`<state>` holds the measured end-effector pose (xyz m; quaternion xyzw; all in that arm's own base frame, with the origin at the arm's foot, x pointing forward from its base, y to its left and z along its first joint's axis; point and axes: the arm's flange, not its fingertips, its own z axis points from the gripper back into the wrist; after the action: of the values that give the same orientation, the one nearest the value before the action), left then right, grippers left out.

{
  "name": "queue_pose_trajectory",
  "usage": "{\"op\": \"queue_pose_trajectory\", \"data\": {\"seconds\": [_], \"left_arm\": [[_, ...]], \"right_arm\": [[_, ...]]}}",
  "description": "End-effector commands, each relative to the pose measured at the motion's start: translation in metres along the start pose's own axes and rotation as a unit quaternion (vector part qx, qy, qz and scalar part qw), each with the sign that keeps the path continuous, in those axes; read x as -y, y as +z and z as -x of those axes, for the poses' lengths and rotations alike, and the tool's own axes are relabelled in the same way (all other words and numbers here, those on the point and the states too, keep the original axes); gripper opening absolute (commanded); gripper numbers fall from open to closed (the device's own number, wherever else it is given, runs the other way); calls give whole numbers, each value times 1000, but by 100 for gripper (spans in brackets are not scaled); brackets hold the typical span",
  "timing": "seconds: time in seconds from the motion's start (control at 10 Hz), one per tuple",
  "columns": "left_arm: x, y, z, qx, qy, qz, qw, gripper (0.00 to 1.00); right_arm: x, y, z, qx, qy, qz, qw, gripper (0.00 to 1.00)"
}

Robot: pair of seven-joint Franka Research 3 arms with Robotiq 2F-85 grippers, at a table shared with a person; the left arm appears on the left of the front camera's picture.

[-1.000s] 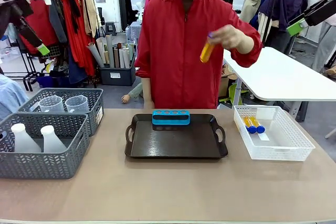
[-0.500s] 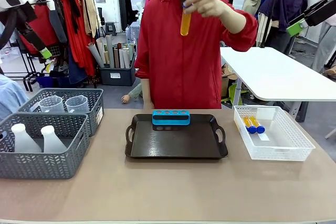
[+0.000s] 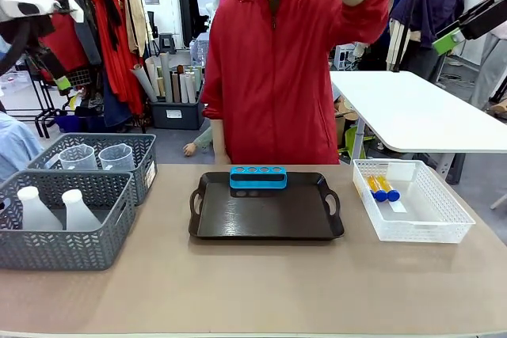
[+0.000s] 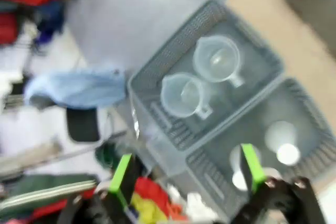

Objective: Prepare the laboratory tools.
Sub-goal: Pick up one Large Measuring Cup and place it on the Handle tray.

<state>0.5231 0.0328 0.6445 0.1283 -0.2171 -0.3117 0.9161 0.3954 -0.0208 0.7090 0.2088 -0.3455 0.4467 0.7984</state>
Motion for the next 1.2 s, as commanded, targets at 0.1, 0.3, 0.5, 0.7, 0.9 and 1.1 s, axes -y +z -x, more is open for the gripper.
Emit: {"op": "queue_pose_trajectory", "data": {"seconds": [0.1, 0.3, 0.5, 0.7, 0.9, 1.1], "left_arm": [[-3, -50, 1, -98, 100, -26, 990, 100], [-16, -82, 10, -111, 155, 1, 982, 100], [-24, -114, 21, -113, 183, 49, 975, 100], [-31, -141, 32, -116, 202, 66, 970, 100], [-37, -152, 36, -123, 201, 86, 968, 100], [-27, -135, 31, -122, 167, 110, 972, 100]], "right_arm": [[-2, 1, -1, 3, 3, -3, 1000, 100], [-2, 1, -1, 3, 3, -3, 1000, 100], [-2, 1, -1, 3, 3, -3, 1000, 100], [-2, 1, -1, 3, 3, -3, 1000, 100], [-2, 1, -1, 3, 3, -3, 1000, 100], [-2, 1, -1, 3, 3, -3, 1000, 100]]}}
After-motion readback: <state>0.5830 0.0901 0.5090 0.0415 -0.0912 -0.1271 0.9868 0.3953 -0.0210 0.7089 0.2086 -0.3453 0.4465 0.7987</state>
